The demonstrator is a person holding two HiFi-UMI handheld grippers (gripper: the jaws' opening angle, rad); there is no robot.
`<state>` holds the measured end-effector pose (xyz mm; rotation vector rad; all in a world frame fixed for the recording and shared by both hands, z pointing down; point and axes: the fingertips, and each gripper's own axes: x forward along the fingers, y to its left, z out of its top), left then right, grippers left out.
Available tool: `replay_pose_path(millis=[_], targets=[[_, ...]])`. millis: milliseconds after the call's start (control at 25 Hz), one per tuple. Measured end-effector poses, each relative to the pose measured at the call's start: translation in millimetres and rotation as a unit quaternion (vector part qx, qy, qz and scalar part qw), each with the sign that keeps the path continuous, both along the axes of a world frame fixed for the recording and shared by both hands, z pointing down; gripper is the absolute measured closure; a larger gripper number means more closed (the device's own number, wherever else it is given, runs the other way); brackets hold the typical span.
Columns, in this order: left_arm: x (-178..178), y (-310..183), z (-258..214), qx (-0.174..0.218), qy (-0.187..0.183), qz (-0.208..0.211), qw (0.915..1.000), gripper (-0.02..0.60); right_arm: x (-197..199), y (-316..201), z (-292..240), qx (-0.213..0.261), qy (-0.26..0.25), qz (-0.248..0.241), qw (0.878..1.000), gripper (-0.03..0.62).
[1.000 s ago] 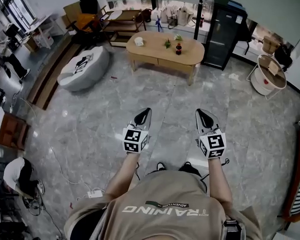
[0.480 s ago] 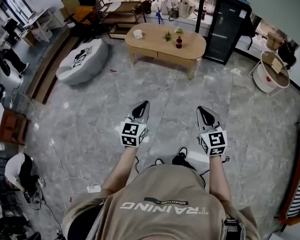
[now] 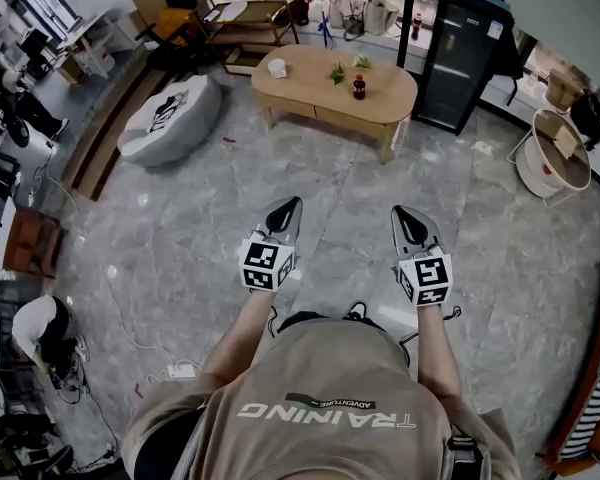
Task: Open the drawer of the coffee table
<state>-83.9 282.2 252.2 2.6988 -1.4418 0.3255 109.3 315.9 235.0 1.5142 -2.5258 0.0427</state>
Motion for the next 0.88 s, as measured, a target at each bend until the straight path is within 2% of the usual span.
replay_pose_path(millis=[280, 600, 800, 880], targets=[[22, -30, -1, 0.002, -0.010, -0.013, 0.9999, 0.575, 11, -42, 5, 0.002, -0.012, -0.026, 1.000, 0.589], [4, -51, 12, -0.014, -0.014, -0.019, 0.9996, 0.575, -4, -74, 22, -0.022, -0.020, -0.027, 0.999, 0.589], [-15, -84, 32, -0.033, 0.003, -0.020, 0.9992, 0.575, -15, -102, 33, -0.032, -0.013, -0.011, 0.999, 0.589], [-23, -100, 29, -0.030, 0.009, -0.015, 0.9994, 0.575, -22, -116, 27, -0.026, -0.003, -0.006, 1.000, 0.589]])
